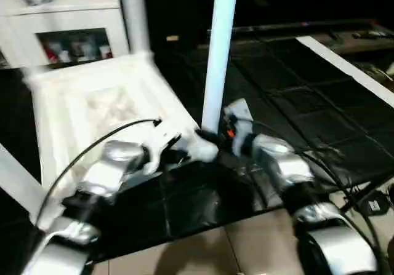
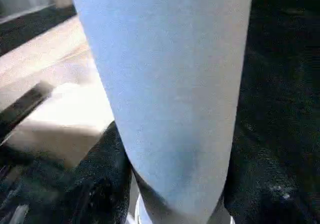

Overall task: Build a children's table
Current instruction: Rotate leg to tighten

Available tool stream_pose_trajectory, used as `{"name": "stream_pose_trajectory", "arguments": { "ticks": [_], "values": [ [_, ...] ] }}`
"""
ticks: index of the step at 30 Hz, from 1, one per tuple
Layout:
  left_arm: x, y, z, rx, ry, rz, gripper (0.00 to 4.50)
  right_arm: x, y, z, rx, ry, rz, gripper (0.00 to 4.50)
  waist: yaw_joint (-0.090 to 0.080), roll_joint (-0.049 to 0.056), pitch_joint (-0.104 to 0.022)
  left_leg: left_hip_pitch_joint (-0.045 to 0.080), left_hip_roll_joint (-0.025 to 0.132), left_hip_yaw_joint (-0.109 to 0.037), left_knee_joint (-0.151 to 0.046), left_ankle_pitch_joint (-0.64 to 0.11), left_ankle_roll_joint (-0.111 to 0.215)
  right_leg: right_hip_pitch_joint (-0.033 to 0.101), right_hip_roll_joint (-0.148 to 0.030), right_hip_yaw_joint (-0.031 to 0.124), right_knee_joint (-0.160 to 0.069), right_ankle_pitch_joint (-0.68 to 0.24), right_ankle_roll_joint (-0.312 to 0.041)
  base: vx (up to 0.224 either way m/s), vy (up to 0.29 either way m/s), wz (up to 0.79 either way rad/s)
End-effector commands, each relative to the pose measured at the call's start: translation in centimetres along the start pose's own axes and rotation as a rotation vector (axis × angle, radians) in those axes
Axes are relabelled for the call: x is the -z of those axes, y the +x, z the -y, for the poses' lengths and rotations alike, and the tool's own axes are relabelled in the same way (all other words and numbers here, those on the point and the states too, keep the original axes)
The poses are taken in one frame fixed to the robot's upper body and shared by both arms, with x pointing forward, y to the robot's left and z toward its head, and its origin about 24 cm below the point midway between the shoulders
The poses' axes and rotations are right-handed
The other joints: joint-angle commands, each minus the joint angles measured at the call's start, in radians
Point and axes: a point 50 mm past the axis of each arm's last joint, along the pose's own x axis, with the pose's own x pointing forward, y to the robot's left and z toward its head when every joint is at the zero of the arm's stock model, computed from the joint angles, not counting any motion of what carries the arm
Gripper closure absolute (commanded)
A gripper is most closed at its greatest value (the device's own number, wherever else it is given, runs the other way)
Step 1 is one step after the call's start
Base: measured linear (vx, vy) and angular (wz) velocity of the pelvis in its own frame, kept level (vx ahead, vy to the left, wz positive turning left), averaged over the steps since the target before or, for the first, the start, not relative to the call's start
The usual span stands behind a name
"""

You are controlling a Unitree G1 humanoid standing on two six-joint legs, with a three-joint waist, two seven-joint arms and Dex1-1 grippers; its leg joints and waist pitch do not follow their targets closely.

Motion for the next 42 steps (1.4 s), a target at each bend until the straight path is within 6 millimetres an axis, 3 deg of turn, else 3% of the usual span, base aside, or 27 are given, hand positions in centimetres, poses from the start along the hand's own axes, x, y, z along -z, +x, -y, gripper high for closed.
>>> {"name": "stream_pose_trajectory", "arguments": {
  "ticks": [1, 4, 6, 7, 14, 19, 22, 23, 27, 36, 42],
  "values": [
    [-2.4, 1.0, 0.7, -0.012, -0.008, 0.096, 4.50, 1.9, 1.0, -1.5, 0.009, 0.042, -0.087, 2.44, 0.007, -0.001, -0.064, -0.005, -0.004, 0.004, -0.059, -0.183, 0.005, 0.053, -0.067, 0.044, -0.096, -0.315, -0.161, 0.000, 0.000, 0.00],
    [-3.2, 1.8, 1.5, -0.006, -0.004, 0.108, 4.50, 1.6, 1.5, -2.1, 0.034, 0.018, -0.072, 2.44, 0.010, -0.002, -0.067, -0.008, -0.003, 0.005, -0.058, -0.162, 0.019, 0.057, -0.067, 0.045, -0.090, -0.246, -0.168, 0.000, 0.000, 0.00],
    [-3.2, 1.8, 1.5, 0.000, 0.004, 0.104, 4.50, 1.5, 1.6, -2.4, 0.010, 0.019, -0.057, 1.76, 0.012, -0.002, -0.069, -0.010, -0.002, 0.006, -0.058, -0.139, 0.037, 0.060, -0.066, 0.045, -0.085, -0.180, -0.184, 0.000, 0.000, 0.00],
    [-3.2, 1.8, 1.6, 0.000, 0.006, 0.101, 4.50, 1.5, 1.6, -2.5, 0.005, 0.021, -0.053, 1.76, 0.011, -0.002, -0.069, -0.010, -0.003, 0.007, -0.058, -0.136, 0.039, 0.061, -0.066, 0.045, -0.084, -0.171, -0.187, 0.000, 0.000, 0.00],
    [-2.2, 1.2, 1.6, 0.044, 0.070, 0.050, 4.50, 1.4, 1.4, -2.7, -0.047, -0.035, -0.037, 1.28, 0.010, 0.001, -0.065, -0.009, 0.000, 0.005, -0.062, -0.174, 0.035, 0.061, -0.070, 0.045, -0.090, -0.230, -0.182, 0.000, 0.000, 0.00],
    [-1.2, 0.0, 0.9, 0.078, 0.099, 0.006, 4.50, 1.2, 0.2, -1.8, -0.176, -0.100, -0.017, 0.81, 0.011, 0.003, -0.069, -0.011, 0.002, 0.005, -0.059, -0.148, 0.049, 0.064, -0.069, 0.045, -0.080, -0.144, -0.208, 0.000, 0.000, 0.00],
    [-0.7, -1.1, 0.4, 0.141, 0.147, -0.011, 4.50, 1.1, -1.9, -1.4, -0.398, -0.139, -0.031, 0.51, 0.016, 0.004, -0.070, -0.009, 0.003, 0.006, -0.058, -0.148, 0.069, 0.066, -0.067, 0.046, -0.078, -0.112, -0.220, 0.000, 0.000, 0.00],
    [-0.6, -1.3, 0.4, 0.177, 0.166, -0.011, 4.50, 1.1, -2.3, -1.3, -0.442, -0.158, -0.043, 0.44, 0.021, 0.007, -0.068, -0.008, 0.005, 0.006, -0.058, -0.152, 0.074, 0.065, -0.066, 0.044, -0.081, -0.109, -0.223, 0.000, 0.000, 0.00],
    [0.3, -2.6, 0.6, 0.319, 0.225, -0.045, 4.50, 1.2, -4.2, -0.3, -0.573, -0.218, -0.102, 0.06, 0.037, 0.006, -0.067, -0.003, 0.007, 0.007, -0.059, -0.174, 0.064, 0.063, -0.067, 0.043, -0.083, -0.153, -0.224, 0.000, 0.000, 0.00],
    [1.9, -4.5, 1.0, 0.543, 0.318, -0.136, 4.50, 0.3, -6.2, 0.6, -0.776, -0.188, -0.175, 0.02, 0.059, 0.012, -0.069, 0.002, 0.012, 0.009, -0.059, -0.178, 0.054, 0.058, -0.066, 0.043, -0.074, -0.115, -0.245, 0.000, 0.000, 0.00],
    [1.8, -5.1, 1.0, 0.635, 0.363, -0.171, 4.50, -0.2, -6.2, 0.3, -0.894, -0.199, -0.206, 0.02, 0.062, 0.008, -0.069, 0.001, 0.012, 0.008, -0.060, -0.175, 0.047, 0.059, -0.070, 0.044, -0.075, -0.136, -0.238, 0.000, 0.000, 0.00]
  ]
}}
